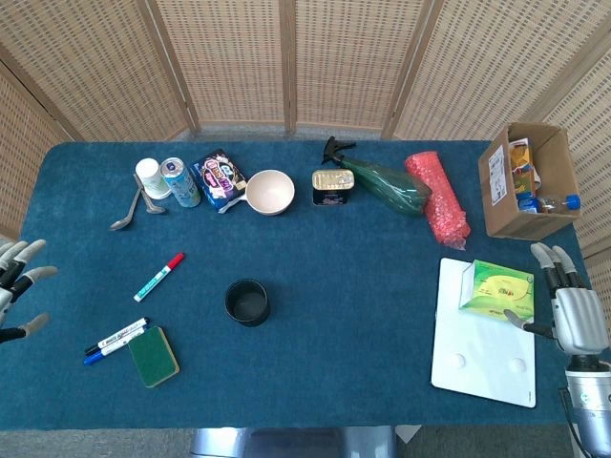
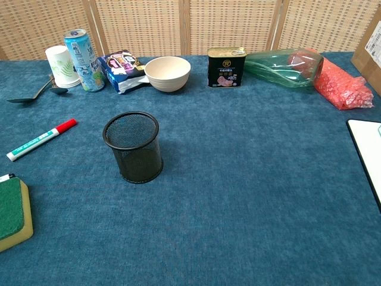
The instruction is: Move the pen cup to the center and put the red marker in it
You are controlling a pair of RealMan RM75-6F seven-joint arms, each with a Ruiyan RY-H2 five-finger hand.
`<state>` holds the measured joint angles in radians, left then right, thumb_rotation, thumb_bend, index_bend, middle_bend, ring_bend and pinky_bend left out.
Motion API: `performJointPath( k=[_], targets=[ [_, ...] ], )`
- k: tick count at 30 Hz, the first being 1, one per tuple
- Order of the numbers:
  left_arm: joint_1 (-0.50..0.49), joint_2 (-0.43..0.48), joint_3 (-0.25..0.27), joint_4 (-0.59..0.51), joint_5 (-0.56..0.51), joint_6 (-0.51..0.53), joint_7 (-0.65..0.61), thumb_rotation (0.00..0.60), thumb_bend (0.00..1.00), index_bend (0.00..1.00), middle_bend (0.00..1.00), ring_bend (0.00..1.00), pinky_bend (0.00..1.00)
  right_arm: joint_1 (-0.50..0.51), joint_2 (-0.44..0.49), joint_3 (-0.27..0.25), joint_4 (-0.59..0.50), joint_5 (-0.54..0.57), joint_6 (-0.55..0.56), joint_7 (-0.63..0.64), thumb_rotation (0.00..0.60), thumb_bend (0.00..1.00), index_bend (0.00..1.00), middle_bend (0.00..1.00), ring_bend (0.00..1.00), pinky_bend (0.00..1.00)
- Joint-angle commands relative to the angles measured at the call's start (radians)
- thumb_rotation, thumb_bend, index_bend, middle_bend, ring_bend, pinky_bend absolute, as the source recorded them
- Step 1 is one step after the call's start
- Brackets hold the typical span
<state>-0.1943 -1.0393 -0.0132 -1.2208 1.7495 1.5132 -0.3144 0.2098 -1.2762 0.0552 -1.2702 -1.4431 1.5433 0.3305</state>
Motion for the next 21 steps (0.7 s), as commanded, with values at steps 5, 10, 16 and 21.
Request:
performJointPath(
  k=[5,10,16,21],
  targets=[
    [-0.176,-0.272,0.027,0.59,0.225,0.125,-0.006,0.6,0.27,0.12,0.0,0.0,0.13,-0.007,0.002,0.013,-0.007,-0.012,0.003,0.008,0.6,0.0,0.0,0.05,0.0,0.28],
    [-0.263,-0.363,0.072,0.761,0.285,0.113,0.062,0.6,0.27,0.08,0.0,0.0,0.15,-0.013,0.006,0.018,-0.017,-0.024,0.004,0.014,0.6,0.0,0.0,0.05,0.0,0.28],
    [-0.321,-0.429,0.111,0.849,0.298,0.077,0.079,0.6,0.27,0.08,0.0,0.0,0.16,-0.019,0.009,0.023,-0.023,-0.031,0.001,0.017,0.6,0.0,0.0,0.05,0.0,0.28],
    [-0.368,-0.471,0.171,0.926,0.336,0.054,0.143,0.6,0.27,0.08,0.0,0.0,0.17,-0.023,0.013,0.029,-0.034,-0.038,0.001,0.022,0.6,0.0,0.0,0.05,0.0,0.27]
  ],
)
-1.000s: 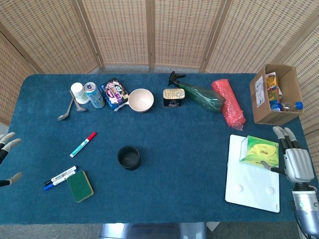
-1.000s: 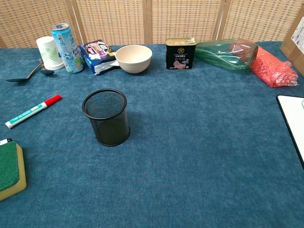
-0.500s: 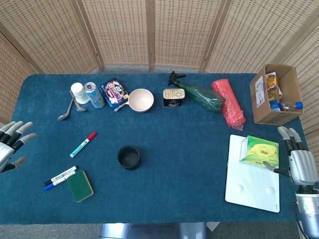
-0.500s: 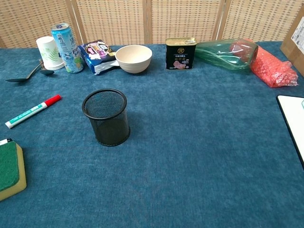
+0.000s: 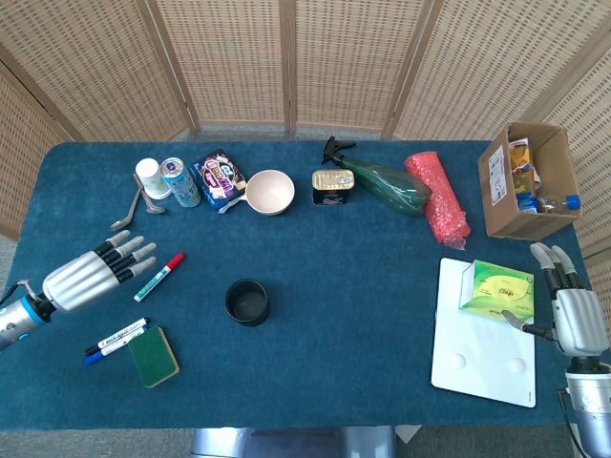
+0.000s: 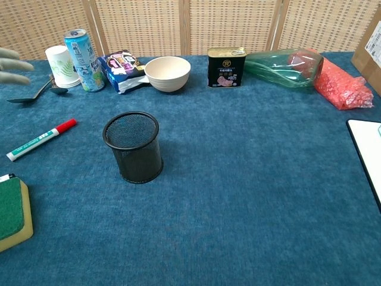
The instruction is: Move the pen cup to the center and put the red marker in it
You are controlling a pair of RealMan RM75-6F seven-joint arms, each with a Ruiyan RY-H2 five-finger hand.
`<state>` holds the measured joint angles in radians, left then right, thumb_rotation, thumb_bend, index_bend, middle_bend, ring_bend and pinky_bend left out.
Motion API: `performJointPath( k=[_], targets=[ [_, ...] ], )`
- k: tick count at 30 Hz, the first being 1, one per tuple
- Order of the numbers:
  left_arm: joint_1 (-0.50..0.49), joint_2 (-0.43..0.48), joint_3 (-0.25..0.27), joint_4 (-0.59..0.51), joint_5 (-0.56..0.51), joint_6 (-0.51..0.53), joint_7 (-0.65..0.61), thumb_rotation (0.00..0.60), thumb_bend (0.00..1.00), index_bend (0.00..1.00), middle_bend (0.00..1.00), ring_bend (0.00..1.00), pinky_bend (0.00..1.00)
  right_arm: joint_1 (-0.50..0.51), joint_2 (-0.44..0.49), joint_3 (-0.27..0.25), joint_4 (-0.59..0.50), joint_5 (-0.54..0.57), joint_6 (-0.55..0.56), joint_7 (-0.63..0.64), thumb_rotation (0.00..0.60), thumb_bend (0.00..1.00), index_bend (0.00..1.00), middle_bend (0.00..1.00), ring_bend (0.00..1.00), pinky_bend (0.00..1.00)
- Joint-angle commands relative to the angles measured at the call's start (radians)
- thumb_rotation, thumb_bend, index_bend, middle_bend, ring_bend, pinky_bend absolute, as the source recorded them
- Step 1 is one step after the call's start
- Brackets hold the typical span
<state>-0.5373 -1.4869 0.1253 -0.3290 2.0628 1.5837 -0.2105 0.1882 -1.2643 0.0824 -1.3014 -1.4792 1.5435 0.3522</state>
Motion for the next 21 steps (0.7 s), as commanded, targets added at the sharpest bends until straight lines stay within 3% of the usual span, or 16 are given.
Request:
performJointPath(
  k=[1,9,15,21],
  targets=[
    [-0.031,-0.031,0.043,0.044,0.027,-0.027,0.048,0.6,0.27,0.08,0.0,0.0,0.17,-0.002,0.002,0.002,-0.004,-0.005,0.001,0.003,0.6,0.0,0.0,0.05,0.0,0.27],
    [-0.052,-0.061,0.092,0.079,0.021,-0.086,0.092,0.6,0.27,0.04,0.0,0.0,0.18,-0.007,0.007,0.008,-0.012,-0.012,-0.003,0.021,0.6,0.0,0.0,0.05,0.0,0.27],
    [-0.017,-0.069,0.046,0.007,-0.084,-0.164,0.04,0.6,0.27,0.14,0.0,0.0,0.21,-0.01,0.01,0.012,-0.012,-0.015,-0.009,0.039,0.6,0.0,0.0,0.05,0.0,0.27],
    [-0.011,-0.025,0.028,-0.125,-0.145,-0.222,0.073,0.6,0.27,0.16,0.0,0.0,0.19,-0.012,0.01,0.013,-0.017,-0.027,-0.008,0.041,0.6,0.0,0.0,0.06,0.0,0.27]
  ],
)
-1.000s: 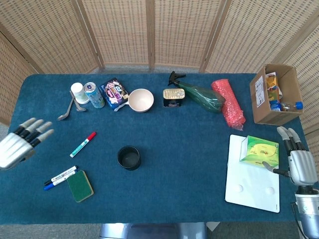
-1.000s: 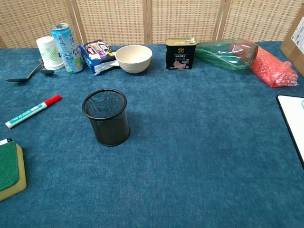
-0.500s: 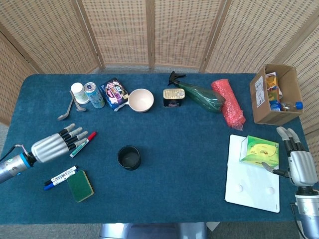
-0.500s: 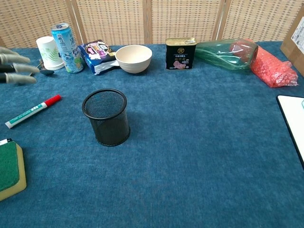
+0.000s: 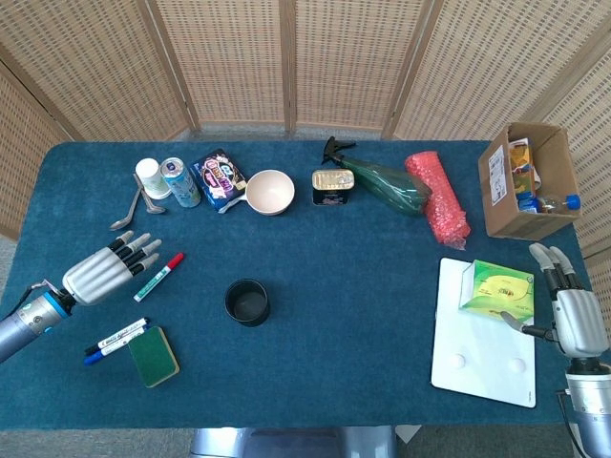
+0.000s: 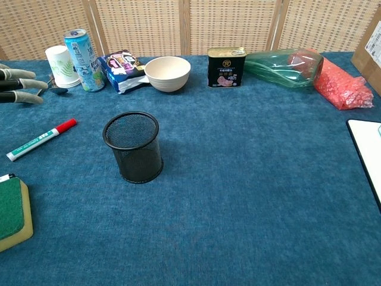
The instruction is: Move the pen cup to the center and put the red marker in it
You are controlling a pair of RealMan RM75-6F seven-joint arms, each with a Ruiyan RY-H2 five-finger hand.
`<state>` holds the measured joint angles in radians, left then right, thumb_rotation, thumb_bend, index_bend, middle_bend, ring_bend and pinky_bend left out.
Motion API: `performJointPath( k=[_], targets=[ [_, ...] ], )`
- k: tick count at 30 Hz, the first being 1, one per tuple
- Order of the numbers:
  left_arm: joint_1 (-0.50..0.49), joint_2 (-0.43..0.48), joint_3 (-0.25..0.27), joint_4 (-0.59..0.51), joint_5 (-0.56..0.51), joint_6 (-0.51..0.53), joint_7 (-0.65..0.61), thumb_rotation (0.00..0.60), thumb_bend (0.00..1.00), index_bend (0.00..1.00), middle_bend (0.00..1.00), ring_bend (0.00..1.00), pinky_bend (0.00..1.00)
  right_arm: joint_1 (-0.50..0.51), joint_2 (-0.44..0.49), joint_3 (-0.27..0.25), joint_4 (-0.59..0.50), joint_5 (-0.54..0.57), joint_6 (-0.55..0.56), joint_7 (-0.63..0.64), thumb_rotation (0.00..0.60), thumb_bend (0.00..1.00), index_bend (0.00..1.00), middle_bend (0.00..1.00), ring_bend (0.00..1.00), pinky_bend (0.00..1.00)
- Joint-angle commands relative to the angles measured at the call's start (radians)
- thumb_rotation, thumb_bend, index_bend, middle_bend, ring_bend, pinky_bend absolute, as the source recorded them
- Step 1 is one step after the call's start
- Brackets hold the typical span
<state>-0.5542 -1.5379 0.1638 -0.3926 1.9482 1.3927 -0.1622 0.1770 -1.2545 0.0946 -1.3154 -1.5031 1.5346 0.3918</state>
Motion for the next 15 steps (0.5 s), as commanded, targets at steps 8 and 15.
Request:
performJointPath(
  k=[8,15],
  targets=[
    [0.014,0.161,-0.055,-0.441,-0.188,-0.243,0.041,0.6,0.27,0.3,0.0,0.0,0.13,-0.004,0.004,0.002,-0.008,-0.009,-0.003,0.01,0.6,0.0,0.0,0.06,0.0,0.27],
    [-0.009,0.306,-0.084,-0.741,-0.295,-0.372,0.085,0.6,0.27,0.35,0.0,0.0,0.11,-0.005,0.006,0.003,-0.013,-0.018,-0.004,0.018,0.6,0.0,0.0,0.06,0.0,0.27]
  ],
)
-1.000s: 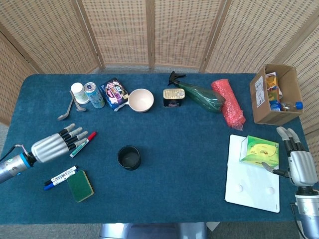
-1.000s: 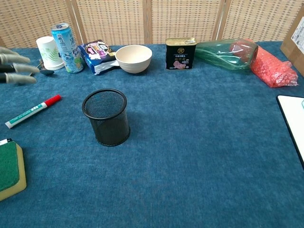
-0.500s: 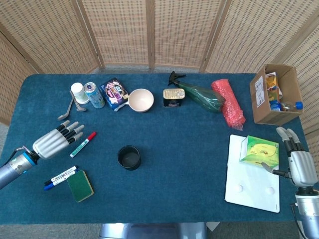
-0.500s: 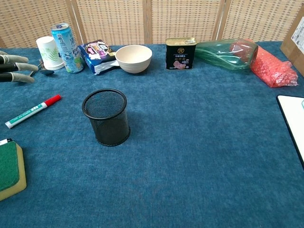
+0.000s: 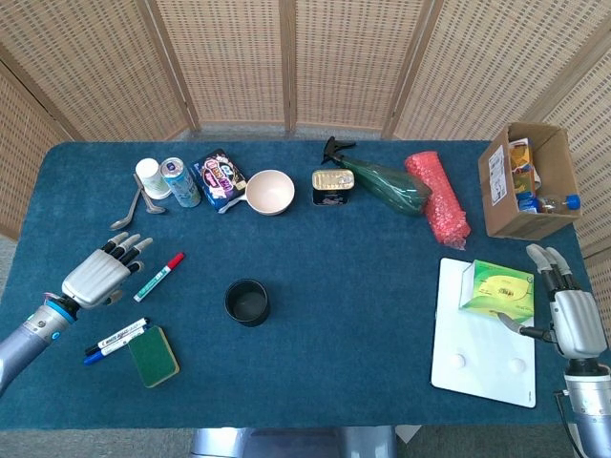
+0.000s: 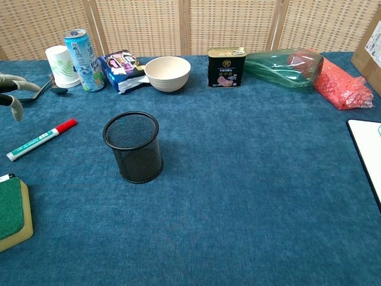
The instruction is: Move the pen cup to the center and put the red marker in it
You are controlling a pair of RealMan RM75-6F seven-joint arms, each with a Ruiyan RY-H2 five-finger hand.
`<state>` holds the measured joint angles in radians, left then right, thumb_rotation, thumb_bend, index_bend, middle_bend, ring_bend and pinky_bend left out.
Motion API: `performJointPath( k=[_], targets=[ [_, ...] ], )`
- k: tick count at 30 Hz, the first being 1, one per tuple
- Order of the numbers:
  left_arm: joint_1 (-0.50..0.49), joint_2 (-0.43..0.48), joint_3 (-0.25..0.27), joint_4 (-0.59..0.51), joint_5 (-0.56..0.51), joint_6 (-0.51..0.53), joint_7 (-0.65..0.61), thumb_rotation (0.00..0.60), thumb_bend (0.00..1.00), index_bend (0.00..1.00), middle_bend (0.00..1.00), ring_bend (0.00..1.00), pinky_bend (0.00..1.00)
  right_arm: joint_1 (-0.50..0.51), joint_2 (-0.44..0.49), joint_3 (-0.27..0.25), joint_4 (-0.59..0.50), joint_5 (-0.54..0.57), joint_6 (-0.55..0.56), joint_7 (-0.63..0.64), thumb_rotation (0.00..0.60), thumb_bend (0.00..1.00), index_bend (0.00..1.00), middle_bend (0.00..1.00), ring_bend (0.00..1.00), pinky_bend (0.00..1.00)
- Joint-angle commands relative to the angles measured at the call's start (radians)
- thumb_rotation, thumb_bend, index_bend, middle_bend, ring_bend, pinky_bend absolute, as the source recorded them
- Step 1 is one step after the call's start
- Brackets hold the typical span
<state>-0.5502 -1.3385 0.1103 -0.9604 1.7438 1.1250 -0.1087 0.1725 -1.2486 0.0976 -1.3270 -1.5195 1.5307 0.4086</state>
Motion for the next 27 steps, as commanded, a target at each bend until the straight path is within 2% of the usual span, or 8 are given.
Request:
performJointPath(
  k=[1,5,11,20,27],
  targets=[
    [-0.014,0.118,-0.033,-0.201,-0.101,-0.112,0.039,0.6,0.27,0.33,0.0,0.0,0.12,-0.001,0.001,0.0,-0.002,-0.002,0.0,0.002,0.6,0.0,0.0,0.06,0.0,0.27],
    [-0.011,0.131,-0.038,-0.247,-0.114,-0.112,0.088,0.6,0.27,0.23,0.0,0.0,0.11,-0.002,0.001,0.002,-0.005,-0.003,-0.001,0.004,0.6,0.0,0.0,0.06,0.0,0.27],
    [0.001,0.083,-0.038,-0.222,-0.128,-0.113,0.167,0.6,0.27,0.11,0.0,0.0,0.11,-0.004,0.004,0.003,-0.009,-0.008,0.0,0.012,0.6,0.0,0.0,0.07,0.0,0.27],
    [0.0,-0.021,-0.048,-0.168,-0.14,-0.115,0.198,0.6,0.27,0.1,0.0,0.0,0.11,-0.004,0.007,0.003,-0.012,-0.014,-0.003,0.025,0.6,0.0,0.0,0.07,0.0,0.27],
    [-0.01,-0.063,-0.053,-0.145,-0.135,-0.111,0.222,0.6,0.27,0.1,0.0,0.0,0.11,-0.006,0.01,0.005,-0.007,-0.014,-0.004,0.043,0.6,0.0,0.0,0.07,0.0,0.27]
  ],
)
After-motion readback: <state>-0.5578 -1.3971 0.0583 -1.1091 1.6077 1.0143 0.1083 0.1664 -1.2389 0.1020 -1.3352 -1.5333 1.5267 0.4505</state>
